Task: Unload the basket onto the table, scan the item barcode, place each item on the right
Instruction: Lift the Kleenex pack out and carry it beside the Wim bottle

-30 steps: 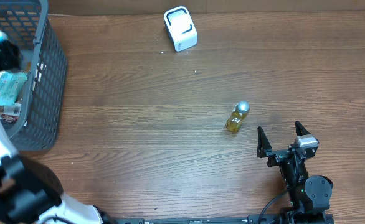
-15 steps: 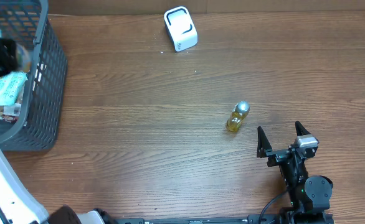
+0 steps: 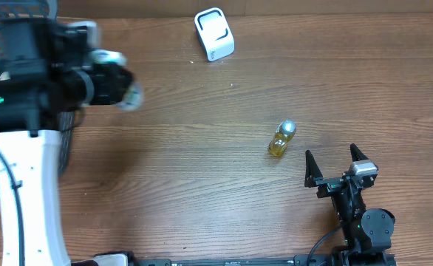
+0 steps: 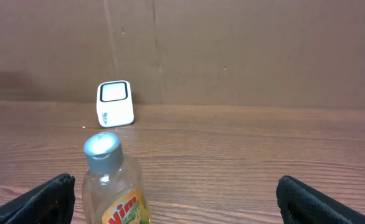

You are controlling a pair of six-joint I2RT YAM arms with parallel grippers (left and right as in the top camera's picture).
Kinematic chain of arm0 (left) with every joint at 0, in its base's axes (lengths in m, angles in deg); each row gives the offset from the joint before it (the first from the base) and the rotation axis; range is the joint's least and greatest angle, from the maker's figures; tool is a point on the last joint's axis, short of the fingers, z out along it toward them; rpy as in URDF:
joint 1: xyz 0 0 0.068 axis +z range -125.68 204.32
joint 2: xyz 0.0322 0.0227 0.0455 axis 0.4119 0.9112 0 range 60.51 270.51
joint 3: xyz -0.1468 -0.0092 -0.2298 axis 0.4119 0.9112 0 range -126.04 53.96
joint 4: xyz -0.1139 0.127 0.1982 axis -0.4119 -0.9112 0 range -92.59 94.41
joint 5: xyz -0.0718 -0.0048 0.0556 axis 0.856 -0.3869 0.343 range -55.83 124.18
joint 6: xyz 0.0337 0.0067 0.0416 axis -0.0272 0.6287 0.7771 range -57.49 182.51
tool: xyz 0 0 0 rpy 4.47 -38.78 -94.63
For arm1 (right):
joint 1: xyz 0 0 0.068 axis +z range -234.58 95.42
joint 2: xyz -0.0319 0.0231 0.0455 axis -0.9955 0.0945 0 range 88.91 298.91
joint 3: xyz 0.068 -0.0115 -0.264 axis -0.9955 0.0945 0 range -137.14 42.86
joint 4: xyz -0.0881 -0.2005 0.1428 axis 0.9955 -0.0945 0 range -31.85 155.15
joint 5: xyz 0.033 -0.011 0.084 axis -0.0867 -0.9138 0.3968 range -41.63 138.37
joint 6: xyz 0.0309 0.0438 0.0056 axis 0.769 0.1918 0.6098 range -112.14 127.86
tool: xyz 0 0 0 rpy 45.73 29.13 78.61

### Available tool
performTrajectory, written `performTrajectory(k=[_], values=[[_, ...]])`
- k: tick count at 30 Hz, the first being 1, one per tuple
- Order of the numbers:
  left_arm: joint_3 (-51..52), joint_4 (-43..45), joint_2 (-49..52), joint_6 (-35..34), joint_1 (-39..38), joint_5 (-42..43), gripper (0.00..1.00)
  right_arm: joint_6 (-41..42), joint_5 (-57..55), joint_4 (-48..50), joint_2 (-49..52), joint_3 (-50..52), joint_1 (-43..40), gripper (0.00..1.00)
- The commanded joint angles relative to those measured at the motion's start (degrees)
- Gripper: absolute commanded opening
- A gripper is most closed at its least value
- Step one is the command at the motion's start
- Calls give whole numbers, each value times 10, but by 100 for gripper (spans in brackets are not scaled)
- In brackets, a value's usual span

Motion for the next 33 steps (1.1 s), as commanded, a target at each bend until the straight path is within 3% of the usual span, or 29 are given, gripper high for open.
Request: performTrajectory(k=[1,8,16,22,27,33], values=[[17,6,24,-36,-77,-23,33,-2,-5,2,-5,6,-2,100],[94,84,88,-103,-225,-86,31,-2,-5,2,-5,6,-2,100],[208,252,127,-178,-348,-160,32,-2,-6,2,-5,6,-2,100],[292,369,128,-229,-407,-227,33,-2,-5,2,-5,6,-2,100],[356,458,129,-231,-452,-279,33,-2,-5,2,-5,6,-2,100],[400,502,132,-251,-478,-326,36,-2,-5,2,-5,6,-2,100]])
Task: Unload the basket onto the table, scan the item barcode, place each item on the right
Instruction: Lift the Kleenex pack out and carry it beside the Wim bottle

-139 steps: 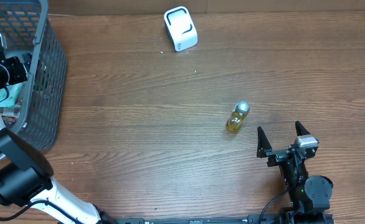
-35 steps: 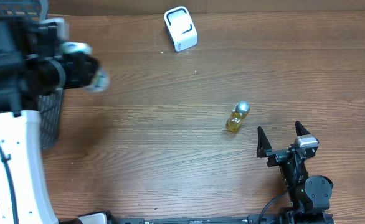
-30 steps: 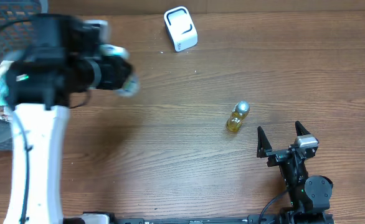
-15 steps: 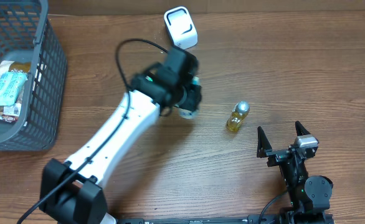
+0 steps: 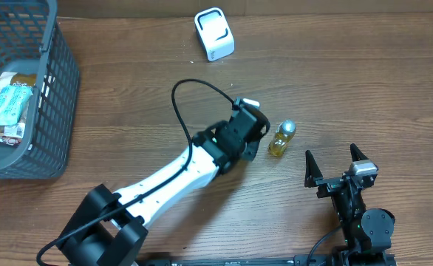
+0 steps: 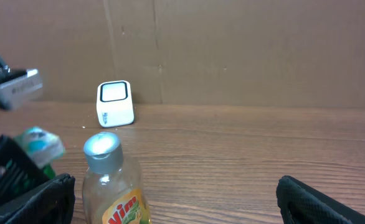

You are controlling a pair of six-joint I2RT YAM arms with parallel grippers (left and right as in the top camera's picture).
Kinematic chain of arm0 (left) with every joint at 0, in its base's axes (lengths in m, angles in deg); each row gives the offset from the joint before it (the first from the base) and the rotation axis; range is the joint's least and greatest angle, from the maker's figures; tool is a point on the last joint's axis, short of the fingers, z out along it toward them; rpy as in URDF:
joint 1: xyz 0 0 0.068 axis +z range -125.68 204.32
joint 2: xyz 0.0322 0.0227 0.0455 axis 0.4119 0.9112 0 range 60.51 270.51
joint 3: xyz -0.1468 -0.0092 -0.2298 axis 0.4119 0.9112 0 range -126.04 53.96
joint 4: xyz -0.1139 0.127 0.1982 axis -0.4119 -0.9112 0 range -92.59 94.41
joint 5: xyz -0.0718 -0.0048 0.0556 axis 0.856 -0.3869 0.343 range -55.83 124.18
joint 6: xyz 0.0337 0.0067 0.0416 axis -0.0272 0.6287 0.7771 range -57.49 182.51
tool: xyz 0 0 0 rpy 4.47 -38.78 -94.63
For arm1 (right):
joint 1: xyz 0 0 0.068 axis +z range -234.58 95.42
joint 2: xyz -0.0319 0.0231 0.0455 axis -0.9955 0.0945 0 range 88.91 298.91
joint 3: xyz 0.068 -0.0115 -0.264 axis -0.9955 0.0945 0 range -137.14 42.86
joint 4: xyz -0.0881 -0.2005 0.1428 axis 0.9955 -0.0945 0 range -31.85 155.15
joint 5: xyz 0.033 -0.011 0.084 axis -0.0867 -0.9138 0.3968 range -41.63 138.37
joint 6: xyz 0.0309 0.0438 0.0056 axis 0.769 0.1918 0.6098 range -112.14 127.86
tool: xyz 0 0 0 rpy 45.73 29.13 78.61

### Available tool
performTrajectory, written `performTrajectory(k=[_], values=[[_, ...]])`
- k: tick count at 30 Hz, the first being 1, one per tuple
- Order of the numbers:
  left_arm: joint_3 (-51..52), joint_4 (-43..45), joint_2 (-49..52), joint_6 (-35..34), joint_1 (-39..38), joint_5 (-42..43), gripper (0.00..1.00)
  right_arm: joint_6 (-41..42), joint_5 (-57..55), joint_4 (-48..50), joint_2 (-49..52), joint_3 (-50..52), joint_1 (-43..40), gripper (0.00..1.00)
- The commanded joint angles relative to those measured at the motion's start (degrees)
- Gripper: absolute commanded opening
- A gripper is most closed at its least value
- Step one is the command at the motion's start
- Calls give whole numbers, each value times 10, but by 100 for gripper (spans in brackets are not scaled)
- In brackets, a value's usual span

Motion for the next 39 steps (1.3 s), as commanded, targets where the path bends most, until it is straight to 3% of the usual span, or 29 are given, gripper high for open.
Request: performTrajectory(k=[1,13,21,30,39], values=[[12,11,3,-27,-5,-44,36,-2,-5,2,-5,6,-2,100],[18,10,27,-29,-6,-20,42,-2,-5,2,-5,6,-2,100],[17,10,29,-31,-4,5,63,-2,-5,2,-5,6,-2,100],[-46,-45,18,-2,7,12,96,-2,-5,2,-5,6,-2,100],[-165,-177,10,22,47,94,100,-2,-5,2,-5,6,-2,100]])
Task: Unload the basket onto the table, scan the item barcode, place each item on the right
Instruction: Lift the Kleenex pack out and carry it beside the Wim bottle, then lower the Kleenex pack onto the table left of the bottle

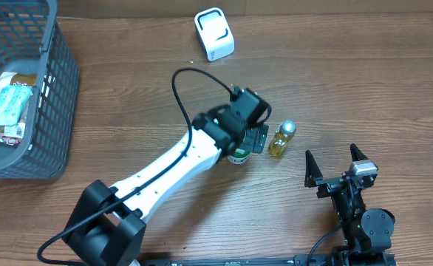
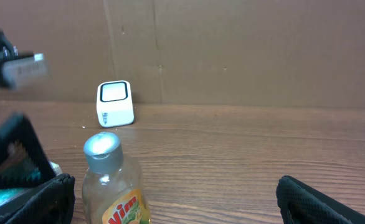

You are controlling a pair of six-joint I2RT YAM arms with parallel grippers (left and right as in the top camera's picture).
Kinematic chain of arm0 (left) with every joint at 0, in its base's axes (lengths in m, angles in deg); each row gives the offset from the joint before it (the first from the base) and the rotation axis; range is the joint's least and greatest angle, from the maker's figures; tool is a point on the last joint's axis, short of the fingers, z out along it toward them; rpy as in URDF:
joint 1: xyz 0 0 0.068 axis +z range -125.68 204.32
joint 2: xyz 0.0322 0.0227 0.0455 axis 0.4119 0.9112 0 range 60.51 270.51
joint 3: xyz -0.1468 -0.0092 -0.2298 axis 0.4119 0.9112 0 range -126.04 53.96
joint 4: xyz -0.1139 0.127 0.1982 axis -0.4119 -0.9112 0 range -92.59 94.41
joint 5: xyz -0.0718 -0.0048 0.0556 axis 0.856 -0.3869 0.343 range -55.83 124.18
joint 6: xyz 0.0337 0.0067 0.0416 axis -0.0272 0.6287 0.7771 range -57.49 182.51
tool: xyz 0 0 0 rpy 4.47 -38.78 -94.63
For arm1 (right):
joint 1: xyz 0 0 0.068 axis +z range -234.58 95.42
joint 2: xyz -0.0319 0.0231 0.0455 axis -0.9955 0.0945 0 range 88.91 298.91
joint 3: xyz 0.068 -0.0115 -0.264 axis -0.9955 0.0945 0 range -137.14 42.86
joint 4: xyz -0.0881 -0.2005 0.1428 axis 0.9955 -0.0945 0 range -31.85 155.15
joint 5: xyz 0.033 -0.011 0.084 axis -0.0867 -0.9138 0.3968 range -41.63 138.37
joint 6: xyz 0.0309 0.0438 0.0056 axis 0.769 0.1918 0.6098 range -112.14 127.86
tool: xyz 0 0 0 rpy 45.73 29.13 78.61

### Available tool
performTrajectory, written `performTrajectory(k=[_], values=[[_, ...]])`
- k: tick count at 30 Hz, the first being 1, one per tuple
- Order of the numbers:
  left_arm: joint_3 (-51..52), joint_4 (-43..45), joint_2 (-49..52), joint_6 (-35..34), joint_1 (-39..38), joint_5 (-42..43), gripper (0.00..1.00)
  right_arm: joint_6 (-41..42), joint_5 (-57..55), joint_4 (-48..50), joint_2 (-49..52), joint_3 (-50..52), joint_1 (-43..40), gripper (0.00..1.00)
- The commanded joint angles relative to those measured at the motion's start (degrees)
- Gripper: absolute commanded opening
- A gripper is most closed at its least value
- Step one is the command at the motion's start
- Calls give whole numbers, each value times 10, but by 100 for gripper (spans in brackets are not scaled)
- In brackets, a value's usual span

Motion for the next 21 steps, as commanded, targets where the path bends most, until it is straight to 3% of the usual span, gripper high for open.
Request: performTrajectory(k=[1,8,12,21], values=[[-42,-21,-18,33,23,74,100,-2,-5,2,-5,6,-2,100],[-61,-69,-17,86,113,293,99,-2,-5,2,-5,6,-2,100],[-49,-95,-17,93,141,293,88,-2,-5,2,-5,6,-2,100],[14,-59,-16,94,139,298,75,-2,-6,2,-5,6,-2,100]])
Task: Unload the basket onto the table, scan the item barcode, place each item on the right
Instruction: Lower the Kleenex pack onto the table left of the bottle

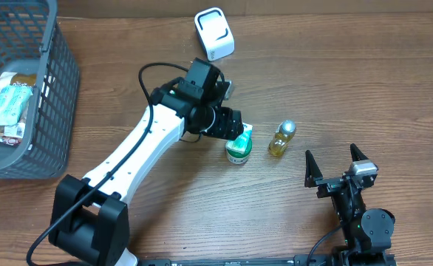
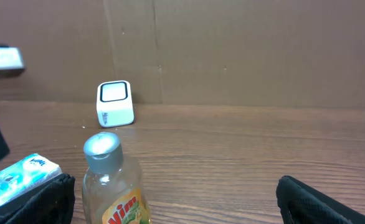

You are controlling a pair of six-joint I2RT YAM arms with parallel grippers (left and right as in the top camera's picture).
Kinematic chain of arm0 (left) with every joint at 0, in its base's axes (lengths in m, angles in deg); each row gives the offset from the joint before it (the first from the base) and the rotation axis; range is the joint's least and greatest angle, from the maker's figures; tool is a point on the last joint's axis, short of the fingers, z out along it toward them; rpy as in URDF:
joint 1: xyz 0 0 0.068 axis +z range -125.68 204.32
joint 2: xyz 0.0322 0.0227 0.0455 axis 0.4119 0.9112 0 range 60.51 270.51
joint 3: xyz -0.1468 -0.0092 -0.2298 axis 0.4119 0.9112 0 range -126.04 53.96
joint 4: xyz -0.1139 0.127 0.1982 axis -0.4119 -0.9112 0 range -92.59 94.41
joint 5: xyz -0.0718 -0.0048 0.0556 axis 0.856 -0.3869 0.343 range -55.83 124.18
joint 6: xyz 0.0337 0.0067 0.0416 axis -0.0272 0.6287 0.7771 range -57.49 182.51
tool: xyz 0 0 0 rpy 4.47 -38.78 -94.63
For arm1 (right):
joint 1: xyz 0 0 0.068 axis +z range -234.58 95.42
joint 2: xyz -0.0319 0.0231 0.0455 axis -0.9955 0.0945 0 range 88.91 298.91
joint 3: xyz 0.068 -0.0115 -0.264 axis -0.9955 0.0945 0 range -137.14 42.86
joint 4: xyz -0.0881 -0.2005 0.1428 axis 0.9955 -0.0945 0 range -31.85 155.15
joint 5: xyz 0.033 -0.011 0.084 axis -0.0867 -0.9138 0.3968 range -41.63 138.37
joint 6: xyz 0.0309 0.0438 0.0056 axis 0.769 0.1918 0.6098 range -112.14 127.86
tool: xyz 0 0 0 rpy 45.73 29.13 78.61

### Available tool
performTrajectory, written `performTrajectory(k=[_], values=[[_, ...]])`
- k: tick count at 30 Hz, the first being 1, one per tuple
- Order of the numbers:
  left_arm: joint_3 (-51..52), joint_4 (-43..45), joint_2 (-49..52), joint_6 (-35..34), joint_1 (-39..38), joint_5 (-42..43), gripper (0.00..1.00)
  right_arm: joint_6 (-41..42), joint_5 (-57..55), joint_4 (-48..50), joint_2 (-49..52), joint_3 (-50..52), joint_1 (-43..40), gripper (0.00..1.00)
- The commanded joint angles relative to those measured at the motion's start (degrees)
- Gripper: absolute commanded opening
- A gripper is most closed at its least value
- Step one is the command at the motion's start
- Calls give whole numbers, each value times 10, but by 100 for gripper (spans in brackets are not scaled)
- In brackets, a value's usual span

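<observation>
A green and white packet stands on the wooden table, left of a small clear bottle with a grey cap and yellowish liquid. My left gripper sits just up-left of the packet, open, with its fingertips close to the packet's top. The right wrist view shows the packet at lower left and the bottle beside it. My right gripper rests open near the front edge, the bottle just beyond its left finger. The white barcode scanner stands at the back.
A dark mesh basket with more packets stands at the far left. The left arm stretches diagonally across the middle of the table. A brown cardboard wall rises behind the scanner.
My left gripper was down on the packet beside the bottle. It now sits a little further up and left, and the packet stands free on the table. The right arm is unchanged.
My left gripper was first near the basket with a green and white packet in it. Then it was at the table's middle, close to the bottle, then lower with the packet at the table. Now the packet stands beside the bottle, released.
</observation>
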Motion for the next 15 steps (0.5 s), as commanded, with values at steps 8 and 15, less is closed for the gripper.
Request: performTrajectory(k=[8,15], values=[[55,38,-13,8,-10,19,68,-2,-5,2,-5,6,-2,100],[56,57,-12,8,-17,15,59,-2,-5,2,-5,6,-2,100]])
